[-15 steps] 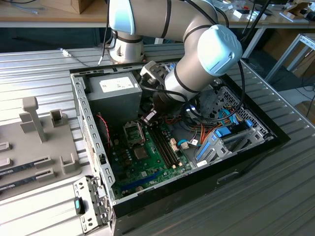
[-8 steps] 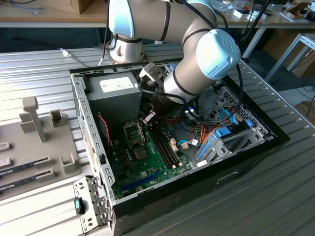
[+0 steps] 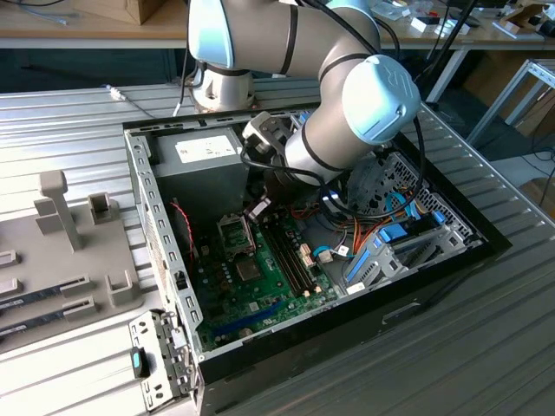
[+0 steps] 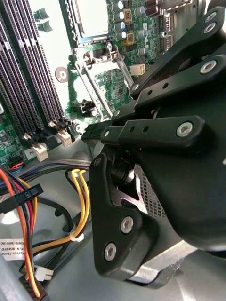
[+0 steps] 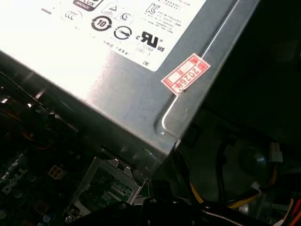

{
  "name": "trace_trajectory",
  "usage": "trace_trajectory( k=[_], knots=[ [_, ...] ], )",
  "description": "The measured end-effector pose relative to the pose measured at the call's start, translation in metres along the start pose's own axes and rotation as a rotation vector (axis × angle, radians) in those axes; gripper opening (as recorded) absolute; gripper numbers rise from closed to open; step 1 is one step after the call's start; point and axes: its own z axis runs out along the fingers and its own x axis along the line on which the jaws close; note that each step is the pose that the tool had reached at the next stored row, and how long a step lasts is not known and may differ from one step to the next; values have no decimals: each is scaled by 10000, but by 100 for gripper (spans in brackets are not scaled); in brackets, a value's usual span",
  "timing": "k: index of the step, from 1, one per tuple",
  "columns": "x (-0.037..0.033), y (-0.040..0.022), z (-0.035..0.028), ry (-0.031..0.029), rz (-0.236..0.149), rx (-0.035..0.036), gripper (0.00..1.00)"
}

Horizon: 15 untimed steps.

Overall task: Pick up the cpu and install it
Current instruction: 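Close the cpu cover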

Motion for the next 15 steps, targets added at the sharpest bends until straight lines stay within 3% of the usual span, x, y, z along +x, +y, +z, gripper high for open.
trace_trajectory(
  k=[15],
  knots=[
    [53, -6, -65, -56, -23, -18, 11]
  ],
)
